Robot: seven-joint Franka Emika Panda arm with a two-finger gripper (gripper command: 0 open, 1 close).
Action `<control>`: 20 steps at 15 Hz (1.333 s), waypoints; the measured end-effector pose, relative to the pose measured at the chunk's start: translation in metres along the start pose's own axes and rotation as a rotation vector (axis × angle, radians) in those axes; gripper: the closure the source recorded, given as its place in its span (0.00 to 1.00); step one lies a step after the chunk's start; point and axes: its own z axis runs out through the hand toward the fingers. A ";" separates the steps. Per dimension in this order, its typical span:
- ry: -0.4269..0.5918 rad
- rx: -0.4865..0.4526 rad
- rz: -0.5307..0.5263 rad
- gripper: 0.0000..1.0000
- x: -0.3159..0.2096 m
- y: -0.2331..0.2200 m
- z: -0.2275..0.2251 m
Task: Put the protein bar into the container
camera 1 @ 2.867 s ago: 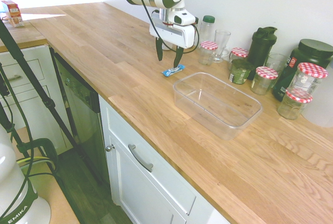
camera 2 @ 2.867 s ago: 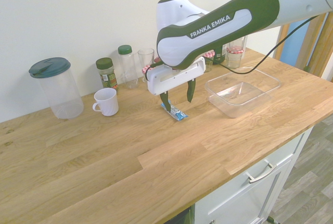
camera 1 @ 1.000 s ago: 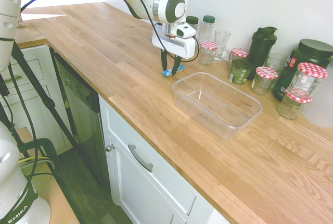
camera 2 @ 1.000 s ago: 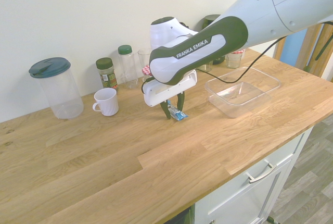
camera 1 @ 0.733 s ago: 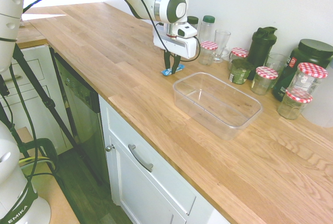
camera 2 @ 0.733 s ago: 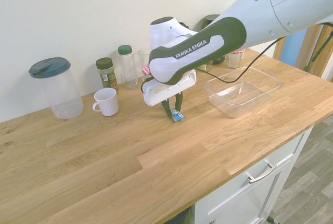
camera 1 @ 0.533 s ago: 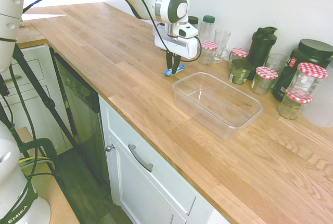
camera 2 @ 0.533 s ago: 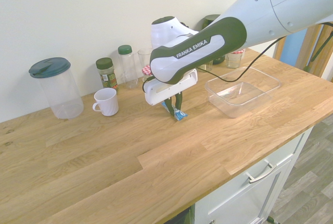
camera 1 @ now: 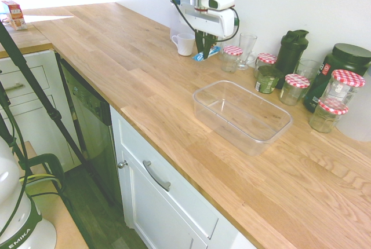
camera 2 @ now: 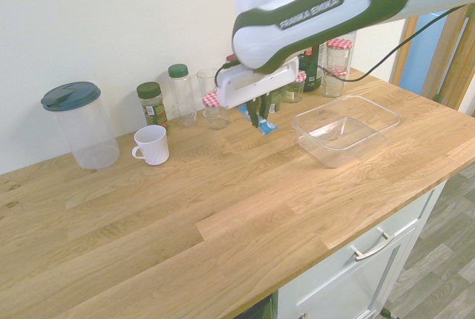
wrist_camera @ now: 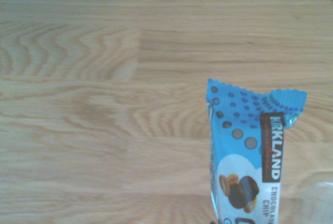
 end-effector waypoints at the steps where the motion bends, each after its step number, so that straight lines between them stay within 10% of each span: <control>1: 0.012 0.006 0.020 1.00 0.009 0.025 -0.008; 7: -0.005 0.014 0.087 1.00 0.021 0.146 0.023; 20: -0.031 -0.007 0.073 1.00 0.032 0.118 0.063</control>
